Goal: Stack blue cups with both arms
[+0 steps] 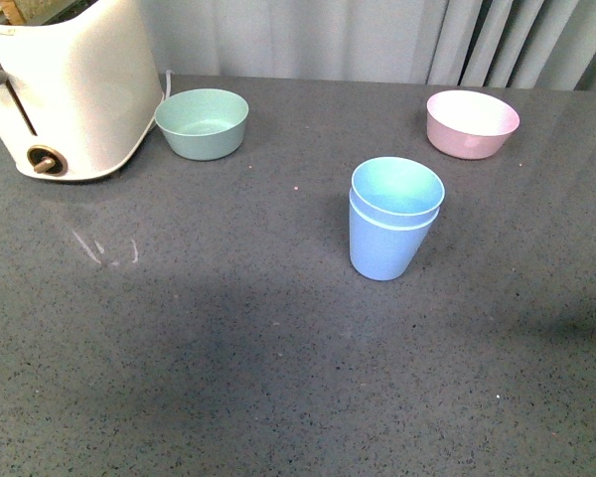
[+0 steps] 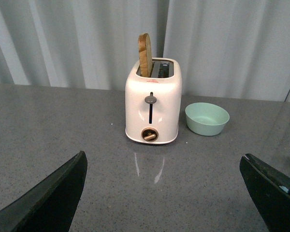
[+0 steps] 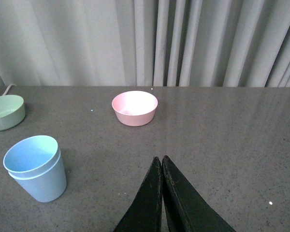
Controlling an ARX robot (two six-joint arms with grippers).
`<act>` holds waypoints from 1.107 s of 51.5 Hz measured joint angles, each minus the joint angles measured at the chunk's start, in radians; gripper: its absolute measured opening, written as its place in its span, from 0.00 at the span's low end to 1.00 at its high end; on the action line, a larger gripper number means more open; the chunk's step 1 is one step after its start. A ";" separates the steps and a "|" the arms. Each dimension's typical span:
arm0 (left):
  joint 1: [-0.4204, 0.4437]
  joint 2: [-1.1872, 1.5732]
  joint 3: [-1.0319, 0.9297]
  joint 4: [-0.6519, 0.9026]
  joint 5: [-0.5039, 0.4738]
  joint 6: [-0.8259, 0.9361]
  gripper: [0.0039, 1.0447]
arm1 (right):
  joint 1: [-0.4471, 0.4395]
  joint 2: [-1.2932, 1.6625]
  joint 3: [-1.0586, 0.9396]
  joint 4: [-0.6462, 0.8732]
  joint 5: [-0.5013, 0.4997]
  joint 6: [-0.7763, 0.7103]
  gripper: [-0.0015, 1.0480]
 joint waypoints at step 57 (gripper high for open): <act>0.000 0.000 0.000 0.000 0.000 0.000 0.92 | 0.000 -0.432 -0.048 -0.384 -0.003 0.000 0.02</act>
